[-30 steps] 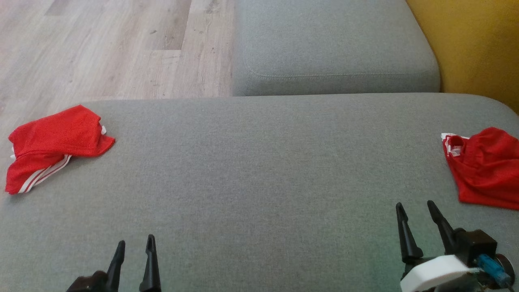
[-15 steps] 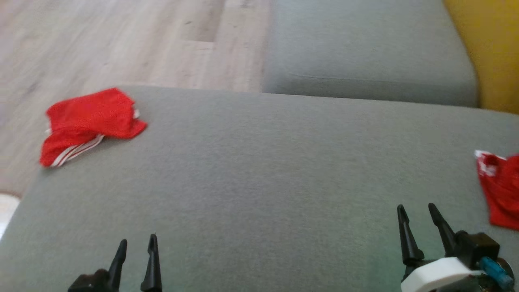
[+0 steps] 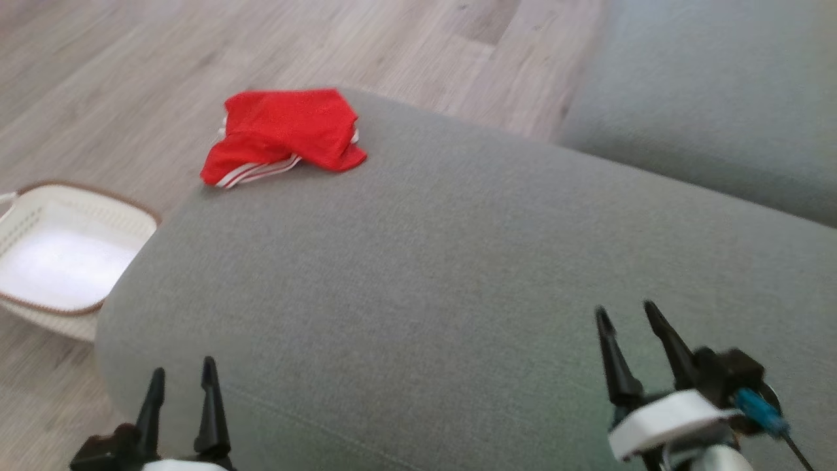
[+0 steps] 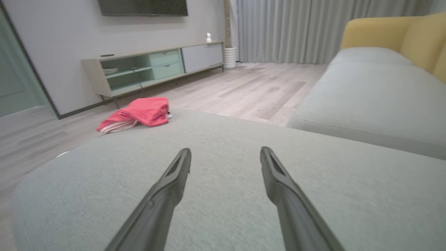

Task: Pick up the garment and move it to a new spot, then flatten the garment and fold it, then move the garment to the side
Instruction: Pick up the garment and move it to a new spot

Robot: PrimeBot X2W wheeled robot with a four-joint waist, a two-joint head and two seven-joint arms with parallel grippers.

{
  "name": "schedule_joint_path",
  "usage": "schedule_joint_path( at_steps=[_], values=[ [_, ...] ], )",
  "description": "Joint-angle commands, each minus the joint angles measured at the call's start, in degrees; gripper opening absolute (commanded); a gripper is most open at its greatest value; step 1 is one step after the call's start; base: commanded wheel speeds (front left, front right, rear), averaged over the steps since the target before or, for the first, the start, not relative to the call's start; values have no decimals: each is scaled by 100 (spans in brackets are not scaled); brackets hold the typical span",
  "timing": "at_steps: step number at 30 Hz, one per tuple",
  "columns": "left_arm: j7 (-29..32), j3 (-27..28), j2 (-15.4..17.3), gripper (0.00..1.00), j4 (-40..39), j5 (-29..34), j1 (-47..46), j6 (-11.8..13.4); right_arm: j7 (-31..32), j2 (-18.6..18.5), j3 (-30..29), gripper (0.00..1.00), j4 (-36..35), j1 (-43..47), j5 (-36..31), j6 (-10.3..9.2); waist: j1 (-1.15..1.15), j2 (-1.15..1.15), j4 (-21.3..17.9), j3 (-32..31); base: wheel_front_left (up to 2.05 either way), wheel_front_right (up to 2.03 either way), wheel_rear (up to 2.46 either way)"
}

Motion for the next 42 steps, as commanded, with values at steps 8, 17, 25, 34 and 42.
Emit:
schedule_joint_path(
  at_steps=[8,17,25,34,42],
  values=[
    [-210,546,-25,100,-393,0,-9,102,-25,-47,532,100,-5,-632,17,37,0,0,226,271,0,0,0],
    [-247,685,-173,100,-435,70,145,53,-10,-47,644,100,46,-701,-20,37,0,0,291,345,0,0,0],
    [-145,849,19,100,-498,-24,-190,-189,114,-47,345,100,-282,-661,-169,37,0,0,410,490,0,0,0],
    [314,1469,1052,100,-513,-10,-2137,-587,723,-47,-86,100,-1264,-1027,-943,37,0,0,-93,1536,0,0,0],
    [1172,1431,1531,100,913,-117,-4791,-1060,1377,-47,-83,100,-2250,-1422,-1590,37,0,0,-754,2612,0,0,0]
  ],
)
